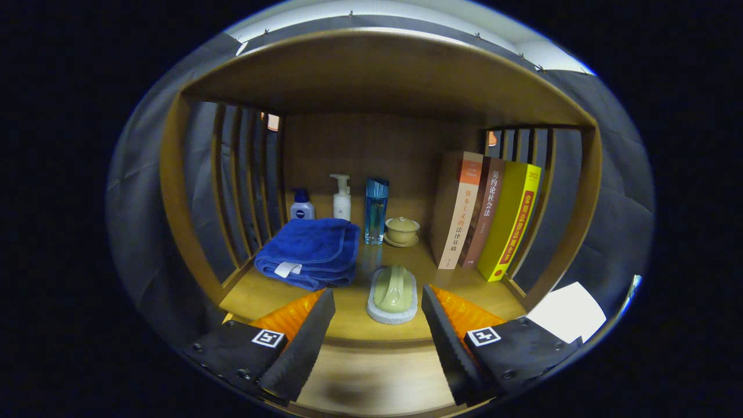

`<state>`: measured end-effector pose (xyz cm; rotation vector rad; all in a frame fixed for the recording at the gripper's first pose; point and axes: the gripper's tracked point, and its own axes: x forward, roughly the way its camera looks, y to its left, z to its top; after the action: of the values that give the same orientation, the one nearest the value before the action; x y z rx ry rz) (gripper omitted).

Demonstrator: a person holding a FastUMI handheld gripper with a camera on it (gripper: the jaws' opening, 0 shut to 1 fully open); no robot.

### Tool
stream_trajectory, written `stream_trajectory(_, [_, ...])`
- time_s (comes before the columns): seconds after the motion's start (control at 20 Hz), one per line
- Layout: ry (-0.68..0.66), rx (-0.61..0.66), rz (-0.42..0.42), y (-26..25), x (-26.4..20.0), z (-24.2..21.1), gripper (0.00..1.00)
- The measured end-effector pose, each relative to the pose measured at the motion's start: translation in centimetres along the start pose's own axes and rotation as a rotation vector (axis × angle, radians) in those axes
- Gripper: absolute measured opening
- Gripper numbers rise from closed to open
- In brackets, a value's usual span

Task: Pull open the drawer, take out the items inside it, and place them on the countertop above the cabinet.

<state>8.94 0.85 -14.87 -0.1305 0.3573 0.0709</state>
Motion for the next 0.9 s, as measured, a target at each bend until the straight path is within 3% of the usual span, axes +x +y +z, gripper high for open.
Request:
stream_trajectory(0.2, [-0.056,-0.036,-0.007,0.5,-4.3,-1.0,0.99])
stream_trajectory(0.55, [-0.085,0.041,-0.011,1.1,-11.7,-6.6,0.99])
stream_trajectory(0.9, [-0.115,0.05,-0.008,2.2,-16.1,-11.7,0.99])
